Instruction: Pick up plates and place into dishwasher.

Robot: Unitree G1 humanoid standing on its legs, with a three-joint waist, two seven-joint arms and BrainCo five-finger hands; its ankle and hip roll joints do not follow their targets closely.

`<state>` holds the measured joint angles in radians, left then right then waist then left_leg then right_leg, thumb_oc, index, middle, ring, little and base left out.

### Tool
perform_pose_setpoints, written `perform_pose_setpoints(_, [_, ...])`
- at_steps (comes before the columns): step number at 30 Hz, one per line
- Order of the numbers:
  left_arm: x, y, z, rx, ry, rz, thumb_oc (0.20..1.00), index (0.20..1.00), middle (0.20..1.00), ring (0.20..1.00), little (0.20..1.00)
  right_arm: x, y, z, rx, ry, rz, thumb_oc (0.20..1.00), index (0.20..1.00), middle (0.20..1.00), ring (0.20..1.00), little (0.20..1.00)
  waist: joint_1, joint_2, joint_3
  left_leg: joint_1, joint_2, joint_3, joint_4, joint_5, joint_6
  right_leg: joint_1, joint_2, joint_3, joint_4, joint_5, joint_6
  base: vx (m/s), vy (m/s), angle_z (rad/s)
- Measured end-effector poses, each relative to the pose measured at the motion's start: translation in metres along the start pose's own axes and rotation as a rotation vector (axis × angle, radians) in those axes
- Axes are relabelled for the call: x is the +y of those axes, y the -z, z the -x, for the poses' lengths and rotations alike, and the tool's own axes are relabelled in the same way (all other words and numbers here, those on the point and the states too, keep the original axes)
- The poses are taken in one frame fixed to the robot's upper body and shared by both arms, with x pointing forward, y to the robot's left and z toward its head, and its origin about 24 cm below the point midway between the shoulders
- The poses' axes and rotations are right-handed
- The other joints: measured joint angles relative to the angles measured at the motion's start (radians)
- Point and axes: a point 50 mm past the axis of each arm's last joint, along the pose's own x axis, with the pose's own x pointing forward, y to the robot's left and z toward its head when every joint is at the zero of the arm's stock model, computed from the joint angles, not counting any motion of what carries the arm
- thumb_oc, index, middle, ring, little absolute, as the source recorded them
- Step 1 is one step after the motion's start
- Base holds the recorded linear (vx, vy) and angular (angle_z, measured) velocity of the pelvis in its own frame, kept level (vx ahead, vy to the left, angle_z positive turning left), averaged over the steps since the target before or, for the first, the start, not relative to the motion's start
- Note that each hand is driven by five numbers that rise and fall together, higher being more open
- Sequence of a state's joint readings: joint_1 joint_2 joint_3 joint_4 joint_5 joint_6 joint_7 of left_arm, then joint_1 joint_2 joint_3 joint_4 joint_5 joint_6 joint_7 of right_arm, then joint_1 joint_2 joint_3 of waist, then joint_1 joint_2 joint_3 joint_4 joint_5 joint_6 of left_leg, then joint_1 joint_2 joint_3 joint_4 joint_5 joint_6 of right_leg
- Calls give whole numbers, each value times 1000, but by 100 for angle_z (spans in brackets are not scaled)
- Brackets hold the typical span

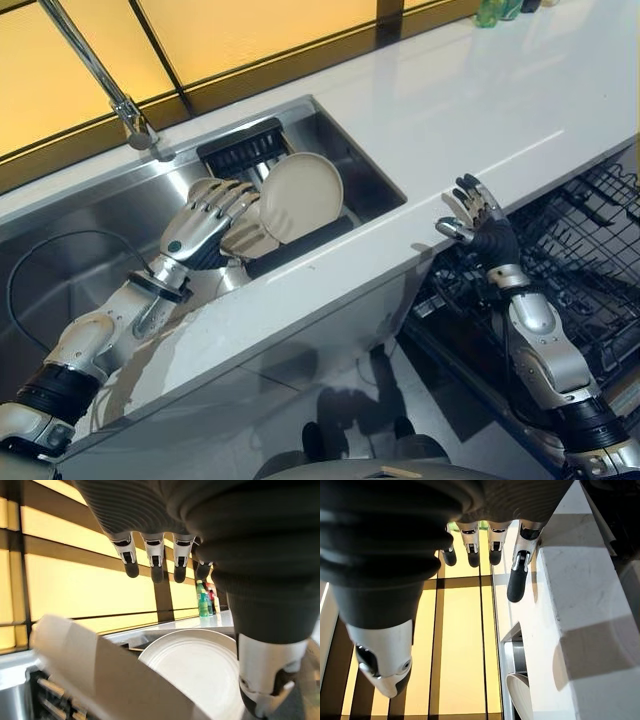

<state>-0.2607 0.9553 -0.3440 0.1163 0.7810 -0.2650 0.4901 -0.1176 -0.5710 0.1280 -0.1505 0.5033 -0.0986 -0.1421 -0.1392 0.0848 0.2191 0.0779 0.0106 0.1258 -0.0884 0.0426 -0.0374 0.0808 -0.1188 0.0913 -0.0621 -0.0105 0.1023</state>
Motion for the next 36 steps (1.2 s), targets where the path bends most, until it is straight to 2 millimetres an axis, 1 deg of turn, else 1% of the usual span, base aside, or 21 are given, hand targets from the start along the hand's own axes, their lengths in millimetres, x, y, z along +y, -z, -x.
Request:
perform_pose_setpoints(4, [-8, 2, 0, -23, 73, -89, 1000, 1000, 1000, 1000, 1000, -1, -5, -4, -23, 0, 1, 1000, 1000, 1000, 1000, 1000, -15, 3, 19, -3, -1, 6, 0, 1, 1, -10, -1, 9, 2, 1, 1, 11, 23, -8])
perform_pose_setpoints(6, [-4, 3, -6, -46, 91, -148, 1000, 1000, 1000, 1000, 1000, -5, -5, -4, -15, 5, 22, 1000, 1000, 1000, 1000, 1000, -16, 6, 25, -4, -2, 6, 0, 1, 1, -13, -1, 12, 3, 1, 1, 16, 43, -5])
perform_pose_setpoints(8, [-1, 6, -9, -72, 127, -209, 1000, 1000, 1000, 1000, 1000, -11, -5, -4, 1, 10, 47, 1000, 1000, 1000, 1000, 1000, -17, 14, 35, -4, -3, 7, 0, 1, 1, -15, -2, 13, 5, 2, 3, 37, 57, -3])
perform_pose_setpoints(11, [-7, 17, -4, -34, 226, -278, 1000, 1000, 1000, 1000, 1000, -17, -9, -5, -11, 29, 43, 1000, 1000, 1000, 1000, 1000, -38, 31, 46, -3, -7, 6, 0, 1, 1, -14, -6, 13, 5, 4, 6, 33, 45, -2])
perform_pose_setpoints(13, [-13, 21, 0, -17, 288, -296, 1000, 1000, 1000, 1000, 1000, -19, -11, -5, -14, 28, 55, 1000, 1000, 1000, 1000, 1000, -41, 38, 51, -3, -8, 6, 0, 1, 1, -16, -7, 16, 5, 5, 7, 23, 42, -4])
perform_pose_setpoints(17, [-20, 20, 3, -17, 363, -321, 1000, 1000, 1000, 1000, 1000, -21, -12, -5, -18, 33, 63, 1000, 1000, 1000, 1000, 1000, -39, 40, 54, -3, -9, 6, 0, 1, 2, -16, -8, 17, 5, 5, 7, 13, 18, 0])
perform_pose_setpoints(21, [-22, 20, 5, -13, 396, -314, 1000, 1000, 1000, 1000, 1000, -25, -16, -5, -33, 40, 66, 1000, 1000, 1000, 1000, 1000, -35, 50, 64, -3, -12, 4, 0, 2, 3, -14, -11, 15, 4, 6, 9, 0, 0, 0])
perform_pose_setpoints(23, [-21, 16, 5, -23, 402, -307, 1000, 1000, 1000, 1000, 1000, -25, -17, -6, -36, 40, 66, 1000, 1000, 1000, 1000, 1000, -35, 52, 65, -3, -11, -2, 0, 2, 3, -14, -11, 13, 4, 5, 9, 0, 0, 0])
perform_pose_setpoints(27, [-13, 11, 7, -38, 352, -288, 1000, 1000, 1000, 1000, 1000, -27, -17, -4, -35, 54, 65, 1000, 1000, 1000, 1000, 1000, -34, 52, 65, -2, -12, -26, 0, 2, 3, -4, -12, 5, 0, 6, 9, 25, -21, 5])
perform_pose_setpoints(31, [14, 9, 0, -58, 203, -306, 1000, 1000, 1000, 1000, 1000, -37, -15, 3, -23, 100, 71, 1000, 1000, 1000, 1000, 1000, -17, 52, 65, -1, -14, -48, 0, 4, 6, 13, -15, -18, -9, 6, 9, 17, -11, 15])
perform_pose_setpoints(33, [22, 9, -2, -66, 166, -351, 1000, 1000, 1000, 1000, 1000, -41, -15, 5, -16, 117, 74, 1000, 1000, 1000, 1000, 1000, -7, 53, 65, 0, -15, -53, 0, 4, 6, 18, -15, -24, -11, 6, 9, 13, -9, 11])
perform_pose_setpoints(36, [21, 10, 1, -67, 186, -404, 1000, 1000, 1000, 1000, 1000, -42, -15, 5, -18, 124, 75, 1000, 1000, 1000, 1000, 1000, -8, 55, 64, -1, -16, -58, 0, 6, 8, 19, -20, -28, -11, 6, 9, 1, 1, 3])
